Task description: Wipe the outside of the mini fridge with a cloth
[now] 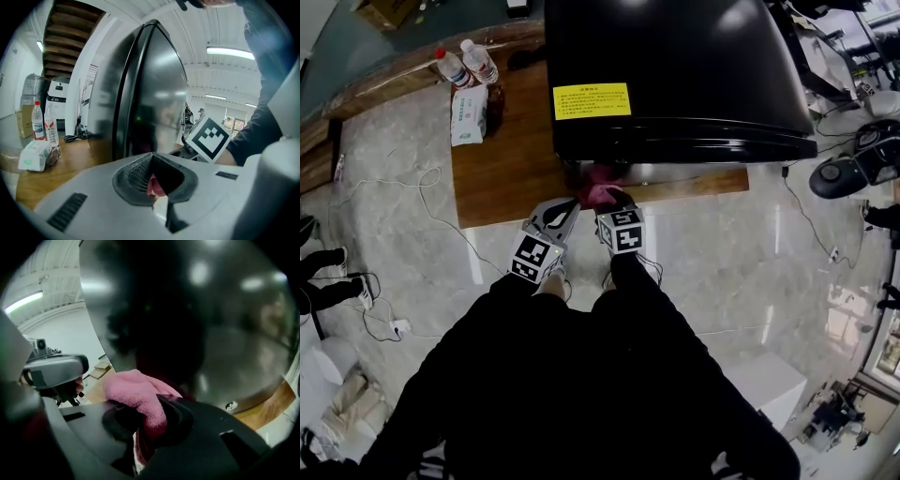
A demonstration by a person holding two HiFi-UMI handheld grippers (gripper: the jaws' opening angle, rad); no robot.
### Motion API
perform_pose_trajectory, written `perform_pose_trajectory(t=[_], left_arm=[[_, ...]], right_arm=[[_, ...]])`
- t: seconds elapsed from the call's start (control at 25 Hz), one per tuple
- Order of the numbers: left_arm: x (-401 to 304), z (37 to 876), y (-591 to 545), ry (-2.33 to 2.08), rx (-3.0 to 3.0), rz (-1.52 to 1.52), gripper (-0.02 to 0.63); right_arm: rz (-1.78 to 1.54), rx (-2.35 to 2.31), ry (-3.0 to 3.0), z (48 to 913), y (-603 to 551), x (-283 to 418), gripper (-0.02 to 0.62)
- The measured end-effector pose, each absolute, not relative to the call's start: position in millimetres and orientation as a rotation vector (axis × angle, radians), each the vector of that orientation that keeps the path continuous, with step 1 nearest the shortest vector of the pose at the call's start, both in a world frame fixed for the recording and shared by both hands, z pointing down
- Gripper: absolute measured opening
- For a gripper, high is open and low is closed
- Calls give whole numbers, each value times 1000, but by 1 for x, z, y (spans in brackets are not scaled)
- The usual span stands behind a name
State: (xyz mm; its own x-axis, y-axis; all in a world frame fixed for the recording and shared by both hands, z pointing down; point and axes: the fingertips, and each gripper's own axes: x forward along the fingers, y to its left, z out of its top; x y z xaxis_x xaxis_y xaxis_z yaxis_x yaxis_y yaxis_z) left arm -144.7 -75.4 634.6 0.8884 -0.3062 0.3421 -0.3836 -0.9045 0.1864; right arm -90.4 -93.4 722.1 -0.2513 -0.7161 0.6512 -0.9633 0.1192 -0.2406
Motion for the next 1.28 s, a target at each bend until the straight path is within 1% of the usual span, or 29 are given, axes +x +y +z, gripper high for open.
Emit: perform_pose_trajectory(t=[0.12, 0.24, 0.48, 0.64, 0.92, 1.12, 1.28], left_arm=[[-149, 631, -69, -572, 2796, 456, 6], [-151, 621, -60, -621, 2786, 445, 6], [-138, 578, -31, -759, 2792, 359, 6], [-106, 541, -6, -791, 2812, 289, 6], [-20, 469, 25, -794, 2891, 122, 6], [31, 424, 40, -792, 2941, 40, 6], [64, 390, 42, -793, 2989, 3, 6]], right_arm=[[939, 1598, -2042, 730, -90, -89, 54], [937, 1539, -2091, 721, -77, -91, 54], [762, 1422, -2253, 656, -35, -76, 54], [650, 1447, -2324, 598, -2, -37, 54], [508, 1605, -2423, 499, 30, 53, 54], [404, 1750, -2455, 434, 43, 112, 55], [359, 1824, -2472, 398, 38, 149, 55]])
